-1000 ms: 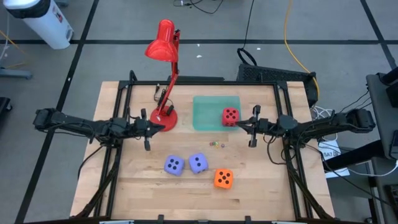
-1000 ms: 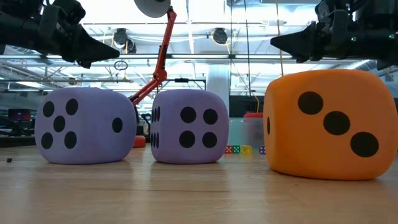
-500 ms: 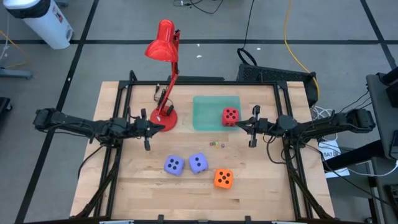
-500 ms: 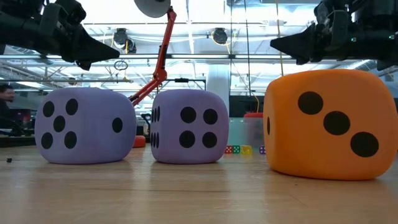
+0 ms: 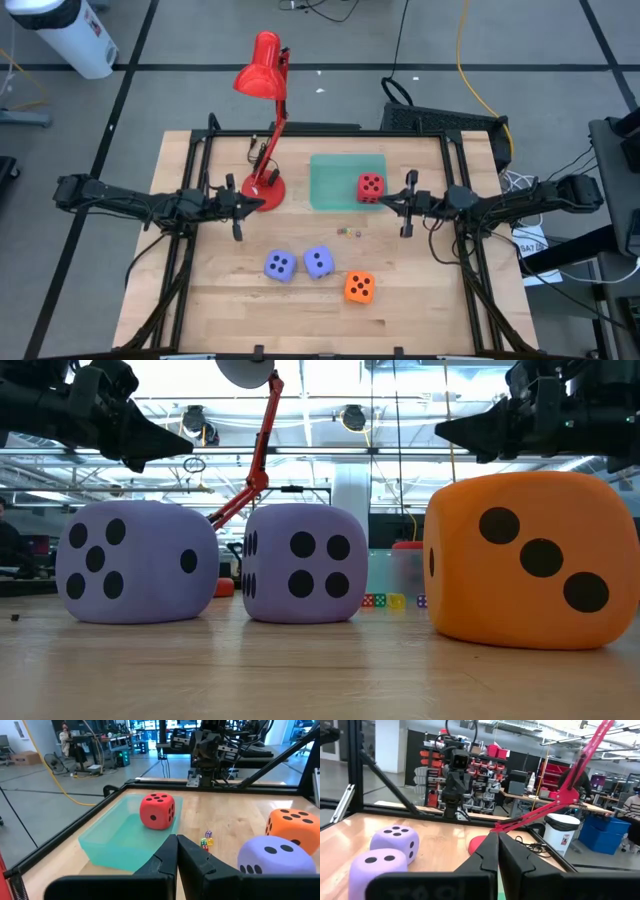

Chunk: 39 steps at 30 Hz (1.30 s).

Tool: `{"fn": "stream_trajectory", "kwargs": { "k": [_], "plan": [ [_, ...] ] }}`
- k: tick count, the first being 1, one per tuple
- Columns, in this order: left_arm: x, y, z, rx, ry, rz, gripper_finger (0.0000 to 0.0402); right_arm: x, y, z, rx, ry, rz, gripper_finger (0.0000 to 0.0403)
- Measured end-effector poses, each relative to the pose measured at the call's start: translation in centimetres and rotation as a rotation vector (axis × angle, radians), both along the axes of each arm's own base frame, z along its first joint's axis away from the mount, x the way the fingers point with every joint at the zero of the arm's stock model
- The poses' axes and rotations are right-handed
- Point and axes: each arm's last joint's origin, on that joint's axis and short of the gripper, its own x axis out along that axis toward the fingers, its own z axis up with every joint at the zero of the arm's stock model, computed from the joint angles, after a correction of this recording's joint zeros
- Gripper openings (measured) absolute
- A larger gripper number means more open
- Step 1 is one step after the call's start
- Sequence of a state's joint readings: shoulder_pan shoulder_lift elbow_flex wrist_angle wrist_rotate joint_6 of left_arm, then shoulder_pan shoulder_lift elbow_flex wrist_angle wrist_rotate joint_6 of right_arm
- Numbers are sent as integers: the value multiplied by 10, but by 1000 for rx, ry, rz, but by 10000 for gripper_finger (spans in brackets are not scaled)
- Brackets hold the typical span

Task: Pick & Place Dice
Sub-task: Put the large orange dice into the bin

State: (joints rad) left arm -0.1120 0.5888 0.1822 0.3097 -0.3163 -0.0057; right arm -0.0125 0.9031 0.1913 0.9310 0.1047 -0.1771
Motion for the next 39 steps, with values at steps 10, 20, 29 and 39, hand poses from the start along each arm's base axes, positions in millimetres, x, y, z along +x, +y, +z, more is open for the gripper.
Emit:
{"fn": "stream_trajectory", "kwargs": {
  "k": [10,20,29,39],
  "plan": [
    [0,0,0,1,-1,7,17,16,18,21,-22,110,-119,44],
    [0,0,0,12,1,6,17,51,65,63,-34,275,-63,118],
    [0,0,0,29,5,4,17,65,102,83,-55,397,-20,180],
    [0,0,0,26,5,-4,17,75,146,71,-24,447,93,343]
  ]
}}
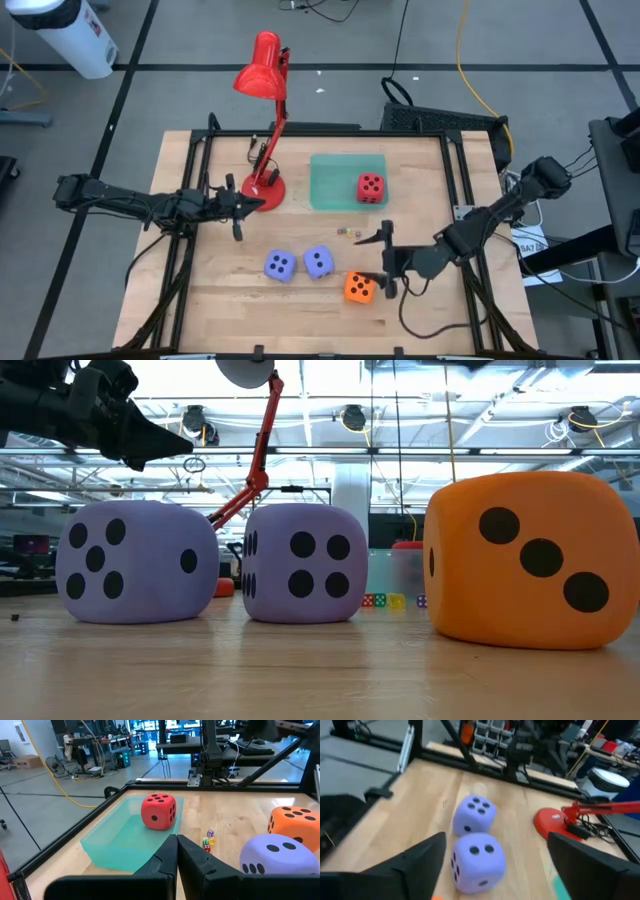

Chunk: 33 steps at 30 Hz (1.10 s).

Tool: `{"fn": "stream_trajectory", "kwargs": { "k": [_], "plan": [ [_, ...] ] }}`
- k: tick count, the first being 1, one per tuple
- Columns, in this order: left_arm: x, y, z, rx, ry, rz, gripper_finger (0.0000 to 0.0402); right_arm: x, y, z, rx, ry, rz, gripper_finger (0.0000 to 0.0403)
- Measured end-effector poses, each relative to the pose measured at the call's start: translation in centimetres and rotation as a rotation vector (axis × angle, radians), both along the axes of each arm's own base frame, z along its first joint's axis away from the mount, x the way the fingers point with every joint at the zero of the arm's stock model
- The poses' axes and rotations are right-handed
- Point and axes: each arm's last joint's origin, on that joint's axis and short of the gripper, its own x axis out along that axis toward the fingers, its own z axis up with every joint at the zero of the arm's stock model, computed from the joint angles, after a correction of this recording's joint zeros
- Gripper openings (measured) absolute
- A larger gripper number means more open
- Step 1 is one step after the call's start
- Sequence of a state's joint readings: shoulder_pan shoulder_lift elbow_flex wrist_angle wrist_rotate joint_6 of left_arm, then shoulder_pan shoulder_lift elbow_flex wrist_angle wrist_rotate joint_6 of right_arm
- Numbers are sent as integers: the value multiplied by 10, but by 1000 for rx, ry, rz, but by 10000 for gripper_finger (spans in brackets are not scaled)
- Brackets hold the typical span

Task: Pick & Place Dice
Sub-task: Put the large orange dice into the bin

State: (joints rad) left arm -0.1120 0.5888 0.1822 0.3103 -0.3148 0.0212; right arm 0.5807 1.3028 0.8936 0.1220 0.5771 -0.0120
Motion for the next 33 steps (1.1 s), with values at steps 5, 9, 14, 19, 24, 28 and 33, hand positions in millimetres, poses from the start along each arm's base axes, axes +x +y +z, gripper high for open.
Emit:
{"fn": "stream_trajectory", "kwargs": {
  "k": [5,9,14,19,24,28,33],
  "plan": [
    [0,0,-2,2,22,-2,17,5,21,15,34,-9,37,384],
    [0,0,-1,6,13,-2,17,11,36,26,-46,28,37,388],
    [0,0,0,10,2,-9,17,24,46,35,-46,137,3,388],
    [0,0,0,-28,-6,-7,17,37,50,48,77,265,-52,388],
    [0,0,0,-33,-7,-6,17,53,59,72,75,315,-30,388],
    [0,0,0,-40,-9,-6,17,67,56,69,140,449,-94,388],
    [0,0,0,-38,-8,-6,17,91,54,30,180,639,-98,392]
  ]
}}
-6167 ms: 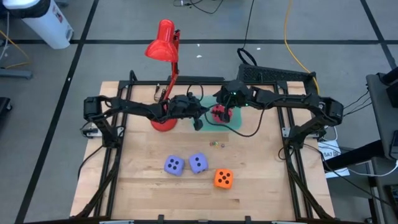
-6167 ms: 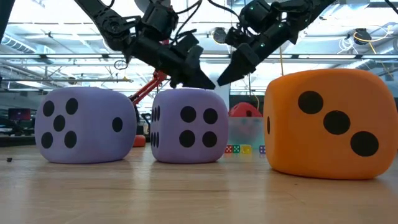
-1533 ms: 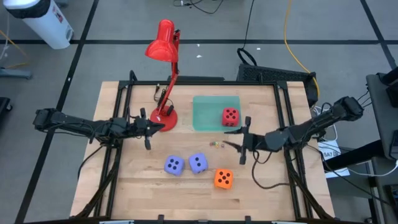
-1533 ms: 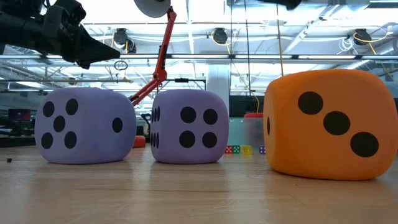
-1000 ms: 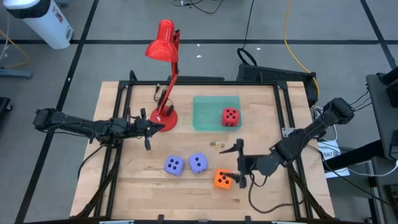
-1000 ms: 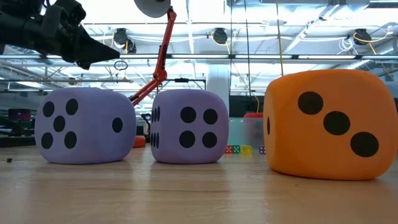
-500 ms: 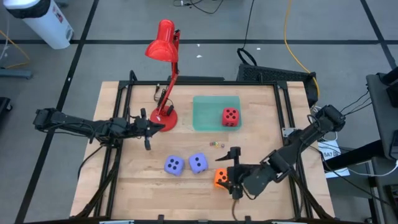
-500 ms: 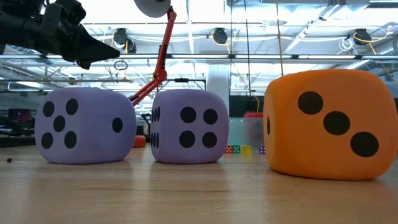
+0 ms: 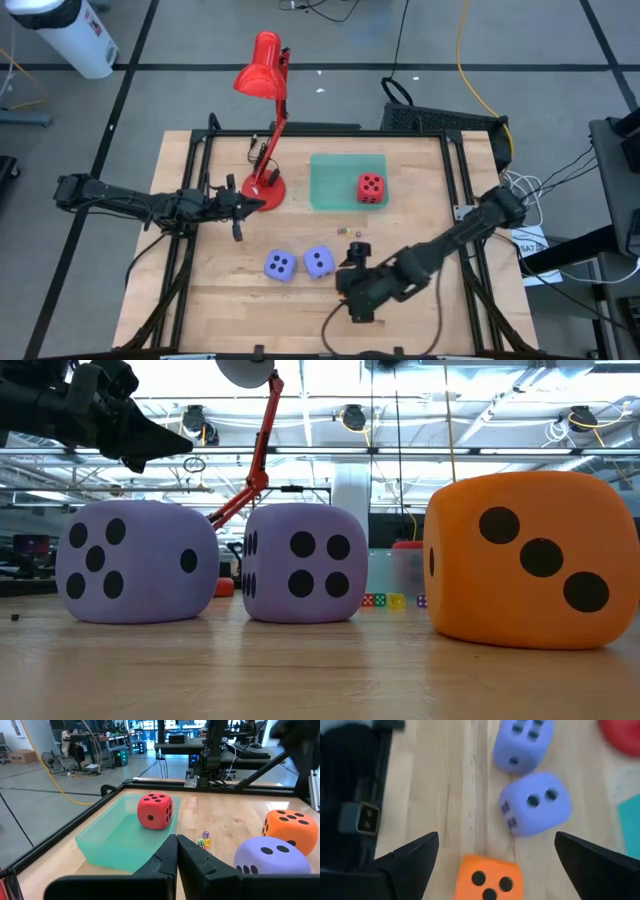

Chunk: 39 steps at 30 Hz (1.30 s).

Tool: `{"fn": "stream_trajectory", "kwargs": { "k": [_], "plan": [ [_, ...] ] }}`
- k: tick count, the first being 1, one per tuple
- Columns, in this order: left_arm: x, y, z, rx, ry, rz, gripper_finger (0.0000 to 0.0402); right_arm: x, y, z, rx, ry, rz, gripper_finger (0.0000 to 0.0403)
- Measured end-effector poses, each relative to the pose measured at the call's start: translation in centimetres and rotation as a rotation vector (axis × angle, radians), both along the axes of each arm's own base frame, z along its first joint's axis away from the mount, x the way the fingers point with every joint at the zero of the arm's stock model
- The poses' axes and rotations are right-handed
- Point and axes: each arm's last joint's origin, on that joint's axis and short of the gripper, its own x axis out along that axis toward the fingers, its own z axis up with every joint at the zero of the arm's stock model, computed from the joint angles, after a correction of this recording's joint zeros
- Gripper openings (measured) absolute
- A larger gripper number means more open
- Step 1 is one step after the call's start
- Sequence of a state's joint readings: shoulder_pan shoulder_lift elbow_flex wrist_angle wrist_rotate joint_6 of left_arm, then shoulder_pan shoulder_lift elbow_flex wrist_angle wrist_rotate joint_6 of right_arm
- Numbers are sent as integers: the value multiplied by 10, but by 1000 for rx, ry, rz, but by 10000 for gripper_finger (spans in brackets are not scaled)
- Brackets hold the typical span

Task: Pick & Place Dice
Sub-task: Put the large orange dice into the bin

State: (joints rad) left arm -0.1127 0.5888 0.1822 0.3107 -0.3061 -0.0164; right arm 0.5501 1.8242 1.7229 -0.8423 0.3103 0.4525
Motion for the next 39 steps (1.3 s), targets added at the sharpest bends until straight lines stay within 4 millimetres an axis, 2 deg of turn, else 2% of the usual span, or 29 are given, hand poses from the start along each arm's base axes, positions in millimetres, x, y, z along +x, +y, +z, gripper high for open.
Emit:
{"fn": "stream_trajectory", "kwargs": {
  "k": [6,16,24,30,33,39],
  "plan": [
    [0,0,0,-22,-3,1,17,9,-4,-27,-25,123,-42,397],
    [0,0,-1,-20,3,1,17,2,-10,-32,30,217,-151,399],
    [0,0,-3,-16,25,1,17,-2,-26,-72,40,330,-191,399],
    [0,0,-3,-15,26,1,17,1,-28,-86,136,317,-174,399],
    [0,0,-3,-15,26,1,17,3,-30,-88,140,310,-167,399],
    [0,0,-3,-15,26,1,17,-2,-45,-70,108,278,-194,398]
  ]
}}
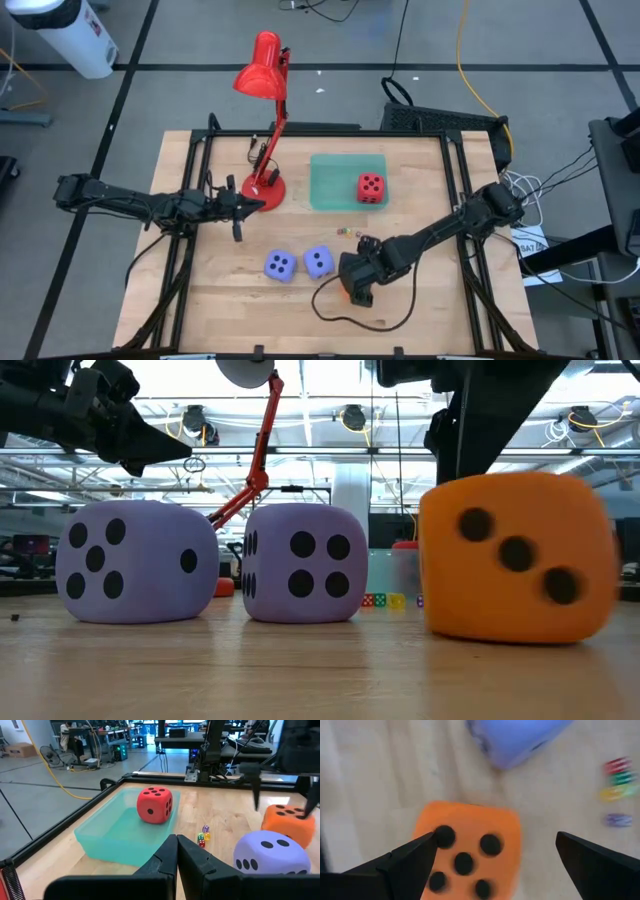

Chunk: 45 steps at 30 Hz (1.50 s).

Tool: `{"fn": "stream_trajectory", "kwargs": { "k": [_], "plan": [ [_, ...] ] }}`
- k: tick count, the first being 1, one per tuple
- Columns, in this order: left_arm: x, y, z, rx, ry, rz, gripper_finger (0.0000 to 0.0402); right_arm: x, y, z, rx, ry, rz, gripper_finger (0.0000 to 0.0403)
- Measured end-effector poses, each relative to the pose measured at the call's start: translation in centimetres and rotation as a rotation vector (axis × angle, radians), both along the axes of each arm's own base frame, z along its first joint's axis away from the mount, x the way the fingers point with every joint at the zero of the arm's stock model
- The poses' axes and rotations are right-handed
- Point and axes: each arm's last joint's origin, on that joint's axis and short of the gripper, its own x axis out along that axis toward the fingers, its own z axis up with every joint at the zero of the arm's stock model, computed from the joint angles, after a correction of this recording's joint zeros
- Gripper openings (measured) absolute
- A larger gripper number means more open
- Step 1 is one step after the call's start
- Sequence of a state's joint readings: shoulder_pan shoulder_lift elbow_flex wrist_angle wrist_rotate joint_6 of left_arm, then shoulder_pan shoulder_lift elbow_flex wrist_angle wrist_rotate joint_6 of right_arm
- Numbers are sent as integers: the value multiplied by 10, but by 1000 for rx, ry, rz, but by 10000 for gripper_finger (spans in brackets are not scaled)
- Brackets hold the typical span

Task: Pick & Place Dice
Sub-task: Put the large orange dice into the bin

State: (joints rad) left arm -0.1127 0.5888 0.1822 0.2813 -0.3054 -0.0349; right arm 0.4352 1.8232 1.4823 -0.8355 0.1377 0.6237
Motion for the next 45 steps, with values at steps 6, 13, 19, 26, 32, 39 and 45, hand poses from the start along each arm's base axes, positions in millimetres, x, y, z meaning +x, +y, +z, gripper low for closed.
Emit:
{"fn": "stream_trajectory", "kwargs": {
  "k": [6,13,19,26,32,39,45],
  "plan": [
    [0,0,0,-6,-1,0,17,-6,-7,20,25,-45,-4,394],
    [0,0,0,6,2,-1,17,-9,0,21,72,-26,44,394],
    [0,0,0,13,3,-2,17,-15,9,21,-49,-38,366,393],
    [0,0,0,41,9,3,17,-15,11,23,-173,-74,606,393],
    [0,0,0,55,12,3,17,-10,6,24,-47,-78,625,393],
    [0,0,0,60,13,3,17,-9,4,24,-47,-91,674,393],
    [0,0,0,59,13,3,17,-3,-2,26,-23,-118,658,399]
  ]
}}
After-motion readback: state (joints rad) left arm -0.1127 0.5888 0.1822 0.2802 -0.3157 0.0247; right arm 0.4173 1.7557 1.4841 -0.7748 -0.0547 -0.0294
